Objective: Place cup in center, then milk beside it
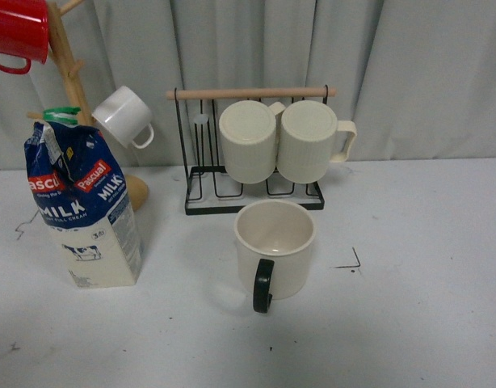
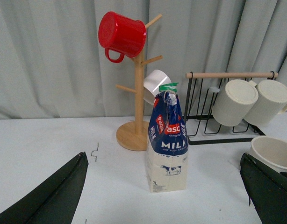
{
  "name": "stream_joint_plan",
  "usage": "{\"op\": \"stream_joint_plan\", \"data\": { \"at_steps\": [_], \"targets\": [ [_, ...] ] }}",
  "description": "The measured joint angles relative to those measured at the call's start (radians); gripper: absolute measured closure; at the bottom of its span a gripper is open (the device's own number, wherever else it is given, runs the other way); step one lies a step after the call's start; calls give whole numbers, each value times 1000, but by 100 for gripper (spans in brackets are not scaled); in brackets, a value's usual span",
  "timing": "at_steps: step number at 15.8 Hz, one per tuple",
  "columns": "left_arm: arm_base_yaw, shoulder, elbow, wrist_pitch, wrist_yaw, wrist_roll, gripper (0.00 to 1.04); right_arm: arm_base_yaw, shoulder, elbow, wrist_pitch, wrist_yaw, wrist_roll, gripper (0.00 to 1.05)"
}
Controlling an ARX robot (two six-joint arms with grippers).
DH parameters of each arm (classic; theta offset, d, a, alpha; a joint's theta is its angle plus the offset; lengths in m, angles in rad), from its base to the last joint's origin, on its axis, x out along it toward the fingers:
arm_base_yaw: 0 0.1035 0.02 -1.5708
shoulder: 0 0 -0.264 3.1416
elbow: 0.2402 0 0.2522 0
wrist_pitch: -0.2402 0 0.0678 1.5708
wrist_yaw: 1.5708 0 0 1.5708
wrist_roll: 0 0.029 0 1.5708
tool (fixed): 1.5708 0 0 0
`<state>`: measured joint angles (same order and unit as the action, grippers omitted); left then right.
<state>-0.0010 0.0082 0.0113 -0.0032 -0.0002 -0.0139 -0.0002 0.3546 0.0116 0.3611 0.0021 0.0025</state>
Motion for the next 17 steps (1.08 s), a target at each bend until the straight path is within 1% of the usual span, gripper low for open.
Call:
{"op": "stream_joint_plan", "data": {
  "at_steps": [9,12,14,15,16,17],
  "targets": [
    [0,0,0,0,0,0,7,0,-191,0,-203,0,0,103],
    [0,0,0,0,0,0,7,0,-298,0,-357,-2,0,103],
    [0,0,0,0,-1,0,7,0,-337,0,-367,-2,0,103],
    [0,0,0,0,0,0,7,0,-351,3,-345,-2,0,103],
    [0,0,0,0,0,0,7,0,-351,0,-372,-2,0,103],
    [0,0,0,0,1,0,7,0,-351,0,-366,-2,0,103]
  ]
}}
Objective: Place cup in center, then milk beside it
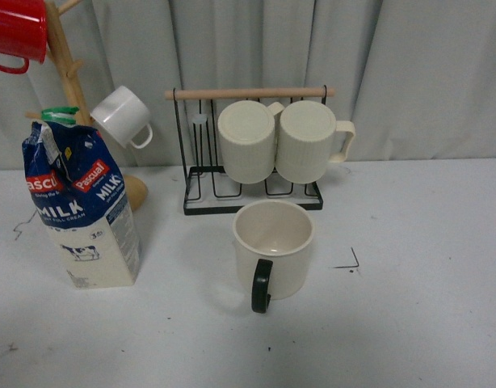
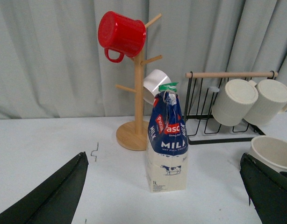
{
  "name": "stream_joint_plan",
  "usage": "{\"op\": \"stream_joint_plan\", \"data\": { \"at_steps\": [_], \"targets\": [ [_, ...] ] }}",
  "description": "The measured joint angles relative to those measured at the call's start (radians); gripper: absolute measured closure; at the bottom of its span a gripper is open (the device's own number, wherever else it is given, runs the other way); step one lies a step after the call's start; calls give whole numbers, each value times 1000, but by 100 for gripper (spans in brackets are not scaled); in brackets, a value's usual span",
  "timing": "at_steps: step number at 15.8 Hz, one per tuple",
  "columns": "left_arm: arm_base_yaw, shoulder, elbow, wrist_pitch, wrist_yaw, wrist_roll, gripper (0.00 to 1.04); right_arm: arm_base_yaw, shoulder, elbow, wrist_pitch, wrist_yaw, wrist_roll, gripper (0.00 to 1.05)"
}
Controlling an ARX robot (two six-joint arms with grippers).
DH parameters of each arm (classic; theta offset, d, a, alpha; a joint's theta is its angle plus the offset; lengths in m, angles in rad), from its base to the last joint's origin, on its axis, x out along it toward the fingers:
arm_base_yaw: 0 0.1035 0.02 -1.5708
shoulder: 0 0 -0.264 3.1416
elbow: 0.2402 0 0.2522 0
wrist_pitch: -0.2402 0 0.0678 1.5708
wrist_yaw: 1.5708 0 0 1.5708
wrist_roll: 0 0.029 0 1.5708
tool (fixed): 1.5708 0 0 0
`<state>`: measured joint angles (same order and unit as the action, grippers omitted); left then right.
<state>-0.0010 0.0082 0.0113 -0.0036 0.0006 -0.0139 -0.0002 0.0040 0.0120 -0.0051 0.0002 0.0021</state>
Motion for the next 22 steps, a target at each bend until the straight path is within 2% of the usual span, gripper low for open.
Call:
{"op": "stream_joint_plan", "data": {
  "at_steps": [1,6,7,8,9,10,11,16,19,22],
  "targets": [
    [0,0,0,0,-1,0,7,0,0,0,3,0,-1,102],
    [0,0,0,0,-1,0,7,0,0,0,2,0,0,45],
    [0,16,22,-79,0,-19,7,0,0,0,2,0,0,36],
    [-22,206,127,-245,-8,-107,7,0,0,0,2,0,0,23],
    [-45,354,189,-197,-9,-167,7,0,0,0,2,0,0,14],
    [-85,514,272,-74,-17,-205,7,0,0,0,2,0,0,5],
    [-100,618,321,10,-14,-208,7,0,0,0,2,0,0,8],
    [-71,1082,482,308,26,-116,7,0,0,0,2,0,0,6],
    [-55,1306,600,416,35,-16,7,0,0,0,2,0,0,6],
    [-26,1450,654,440,21,47,7,0,0,0,2,0,0,6]
  ]
}}
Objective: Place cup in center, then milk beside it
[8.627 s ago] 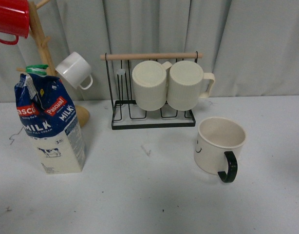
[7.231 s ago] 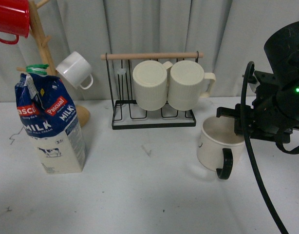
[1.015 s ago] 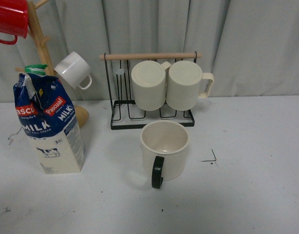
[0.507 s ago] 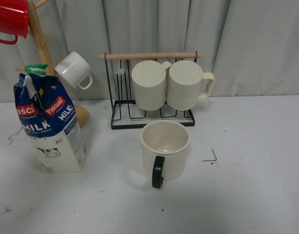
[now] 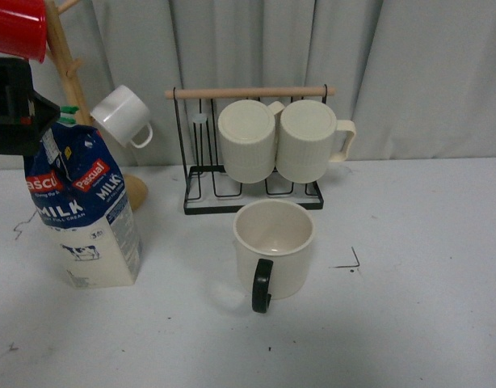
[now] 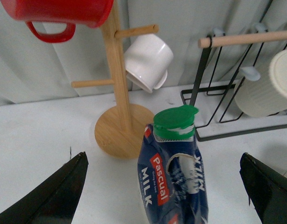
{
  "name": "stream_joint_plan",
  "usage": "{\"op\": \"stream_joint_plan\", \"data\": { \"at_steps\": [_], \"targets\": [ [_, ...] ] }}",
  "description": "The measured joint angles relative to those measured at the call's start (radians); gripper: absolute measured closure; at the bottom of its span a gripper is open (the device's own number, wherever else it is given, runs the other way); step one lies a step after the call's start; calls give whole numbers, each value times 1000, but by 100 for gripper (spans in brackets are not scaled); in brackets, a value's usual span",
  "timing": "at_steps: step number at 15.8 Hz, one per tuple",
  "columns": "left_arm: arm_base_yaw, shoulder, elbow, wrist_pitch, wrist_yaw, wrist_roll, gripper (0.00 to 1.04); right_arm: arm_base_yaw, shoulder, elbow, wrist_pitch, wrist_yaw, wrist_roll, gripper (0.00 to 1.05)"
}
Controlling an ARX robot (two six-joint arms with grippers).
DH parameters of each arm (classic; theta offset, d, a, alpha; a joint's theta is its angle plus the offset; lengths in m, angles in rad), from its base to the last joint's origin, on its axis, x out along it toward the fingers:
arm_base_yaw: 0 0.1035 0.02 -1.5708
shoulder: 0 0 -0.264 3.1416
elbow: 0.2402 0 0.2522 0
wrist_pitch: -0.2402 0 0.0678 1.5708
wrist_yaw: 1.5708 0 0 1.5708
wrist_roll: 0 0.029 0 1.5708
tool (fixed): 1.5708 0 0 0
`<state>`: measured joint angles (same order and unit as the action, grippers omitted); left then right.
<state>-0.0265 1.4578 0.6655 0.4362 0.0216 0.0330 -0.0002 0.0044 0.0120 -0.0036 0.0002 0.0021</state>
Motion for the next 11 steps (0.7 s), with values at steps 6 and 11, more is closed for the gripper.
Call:
{"op": "stream_joint_plan", "data": {
  "at_steps": [6,11],
  "targets": [
    [12,214,109,-20,-25,17,7,0,0,0,0,0,0,6],
    [-9,280,157,-51,-56,3,23,0,0,0,0,0,0,6]
  ]
}}
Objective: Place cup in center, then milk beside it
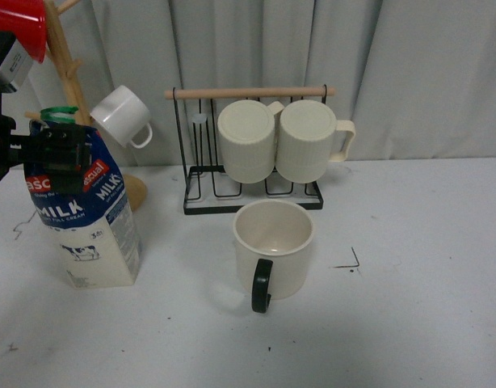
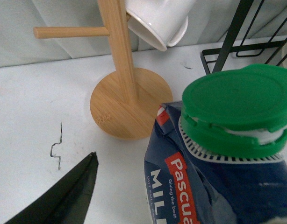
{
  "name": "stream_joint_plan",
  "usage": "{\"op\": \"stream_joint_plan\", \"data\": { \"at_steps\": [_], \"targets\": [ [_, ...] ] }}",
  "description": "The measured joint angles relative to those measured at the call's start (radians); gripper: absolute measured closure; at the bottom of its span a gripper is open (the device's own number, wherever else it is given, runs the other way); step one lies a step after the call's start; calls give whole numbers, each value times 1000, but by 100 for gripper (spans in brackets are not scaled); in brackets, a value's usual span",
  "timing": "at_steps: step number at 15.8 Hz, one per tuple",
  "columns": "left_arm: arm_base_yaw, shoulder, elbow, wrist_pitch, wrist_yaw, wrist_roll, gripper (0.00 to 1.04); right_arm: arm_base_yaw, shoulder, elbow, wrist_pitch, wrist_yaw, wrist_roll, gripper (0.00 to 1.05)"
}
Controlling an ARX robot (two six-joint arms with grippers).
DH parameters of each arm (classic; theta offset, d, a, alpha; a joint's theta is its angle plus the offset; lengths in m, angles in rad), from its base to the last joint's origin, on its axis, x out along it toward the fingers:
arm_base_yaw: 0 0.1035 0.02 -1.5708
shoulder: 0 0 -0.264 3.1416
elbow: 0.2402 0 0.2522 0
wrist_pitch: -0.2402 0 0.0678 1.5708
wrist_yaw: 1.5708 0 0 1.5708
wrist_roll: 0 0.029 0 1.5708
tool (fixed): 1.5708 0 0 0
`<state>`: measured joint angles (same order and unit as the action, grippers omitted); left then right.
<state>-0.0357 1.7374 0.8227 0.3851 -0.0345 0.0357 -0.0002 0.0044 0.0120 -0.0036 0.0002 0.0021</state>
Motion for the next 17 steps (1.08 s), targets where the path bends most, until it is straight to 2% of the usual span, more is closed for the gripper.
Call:
{"op": "stream_joint_plan", "data": {
  "at_steps": [4,7,8,10,13,17],
  "targets": [
    [-15,3,1,-4,-8,-24,59,0,0,0,0,0,0,6],
    [-35,0,1,-12,-14,-37,93,0,0,0,0,0,0,6],
    [-41,-6,1,-19,-26,-48,100,0,0,0,0,0,0,6],
    [-63,-24,-4,-33,-49,-67,101,0,0,0,0,0,0,6],
    [-148,-80,-26,-71,-91,-108,101,0,0,0,0,0,0,6],
    [-238,-102,-17,-61,-99,-143,101,0,0,0,0,0,0,6]
  ]
}}
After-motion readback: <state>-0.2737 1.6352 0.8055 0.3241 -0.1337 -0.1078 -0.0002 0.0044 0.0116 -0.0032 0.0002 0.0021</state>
